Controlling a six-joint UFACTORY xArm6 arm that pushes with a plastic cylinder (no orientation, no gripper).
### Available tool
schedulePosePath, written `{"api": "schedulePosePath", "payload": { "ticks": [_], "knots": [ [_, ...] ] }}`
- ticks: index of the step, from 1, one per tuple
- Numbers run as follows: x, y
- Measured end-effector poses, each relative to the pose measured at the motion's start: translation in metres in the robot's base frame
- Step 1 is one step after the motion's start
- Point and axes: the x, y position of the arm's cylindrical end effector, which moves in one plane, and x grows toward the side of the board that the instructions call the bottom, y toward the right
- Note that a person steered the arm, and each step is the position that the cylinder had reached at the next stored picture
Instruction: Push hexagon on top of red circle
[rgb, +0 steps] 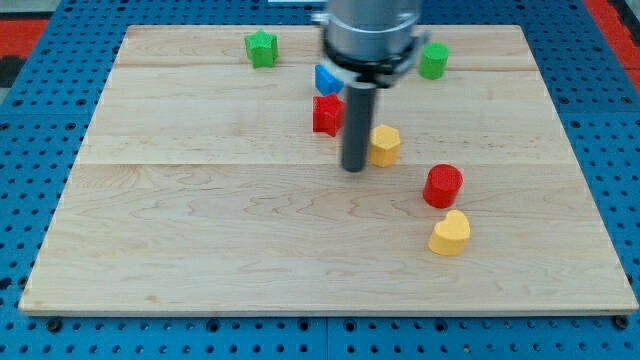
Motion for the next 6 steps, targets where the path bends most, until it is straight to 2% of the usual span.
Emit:
{"api": "schedulePosePath", "payload": {
  "ticks": [1, 2, 3, 4, 5, 6],
  "knots": [
    [-0.028, -0.013],
    [-0.041, 0.028],
    [-0.04, 0.057],
    [-0.034, 0.056],
    [-0.025, 0.015],
    [-0.02, 0.061]
  ]
}}
